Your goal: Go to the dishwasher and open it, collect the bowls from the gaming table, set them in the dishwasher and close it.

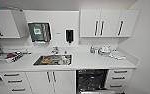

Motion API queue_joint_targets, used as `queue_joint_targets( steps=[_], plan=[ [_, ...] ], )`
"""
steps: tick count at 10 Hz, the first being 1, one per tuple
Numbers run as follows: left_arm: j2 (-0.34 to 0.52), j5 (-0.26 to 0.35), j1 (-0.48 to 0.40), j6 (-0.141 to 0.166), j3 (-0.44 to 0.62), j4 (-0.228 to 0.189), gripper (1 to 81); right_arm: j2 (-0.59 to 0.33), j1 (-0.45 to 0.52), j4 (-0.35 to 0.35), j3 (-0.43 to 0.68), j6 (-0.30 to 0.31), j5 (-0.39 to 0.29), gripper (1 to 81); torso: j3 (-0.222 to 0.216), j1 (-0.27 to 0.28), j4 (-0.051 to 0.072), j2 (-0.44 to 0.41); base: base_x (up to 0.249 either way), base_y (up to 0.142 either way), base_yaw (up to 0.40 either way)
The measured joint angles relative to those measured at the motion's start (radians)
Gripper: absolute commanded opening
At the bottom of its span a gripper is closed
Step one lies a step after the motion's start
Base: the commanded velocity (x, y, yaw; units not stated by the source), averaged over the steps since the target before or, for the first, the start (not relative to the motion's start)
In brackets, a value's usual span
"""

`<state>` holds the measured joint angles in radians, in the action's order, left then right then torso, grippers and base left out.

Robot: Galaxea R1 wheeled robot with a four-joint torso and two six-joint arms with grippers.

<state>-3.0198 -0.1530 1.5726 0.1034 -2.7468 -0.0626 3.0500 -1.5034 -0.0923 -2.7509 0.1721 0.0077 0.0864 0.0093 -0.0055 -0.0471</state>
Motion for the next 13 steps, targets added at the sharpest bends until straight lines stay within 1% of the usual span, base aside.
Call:
queue_joint_targets(
  steps=[1, 2, 3, 7, 13],
  plan=[
    [-0.002, 0.009, -0.003, -0.030, -0.001, 0.034, 81.1, 0.000, 0.000, 0.000, 0.000, 0.000, 0.000, 81.1, 0.000, 0.000, 0.000, 0.000, 0.000, 0.000, 0.000],
    [0.002, 0.035, -0.010, -0.054, 0.008, 0.033, 81.1, 0.003, 0.000, 0.000, 0.000, 0.000, -0.001, 81.1, 0.000, 0.000, 0.000, 0.000, 0.000, 0.000, 0.000],
    [0.008, 0.050, -0.021, -0.075, 0.018, 0.017, 81.1, 0.006, -0.001, 0.000, 0.000, 0.000, -0.001, 81.1, 0.000, 0.000, 0.000, 0.000, 0.000, 0.000, 0.000],
    [0.009, 0.059, -0.061, -0.078, 0.019, 0.011, 81.1, 0.011, -0.001, 0.000, -0.005, 0.000, -0.006, 81.1, 0.000, 0.000, 0.000, 0.000, 0.000, 0.000, 0.000],
    [0.008, 0.064, -0.062, -0.078, 0.019, 0.010, 81.1, 0.011, 0.002, 0.000, -0.006, 0.000, -0.005, 81.1, 0.000, 0.000, 0.000, 0.000, 0.000, 0.000, 0.000]
  ],
)
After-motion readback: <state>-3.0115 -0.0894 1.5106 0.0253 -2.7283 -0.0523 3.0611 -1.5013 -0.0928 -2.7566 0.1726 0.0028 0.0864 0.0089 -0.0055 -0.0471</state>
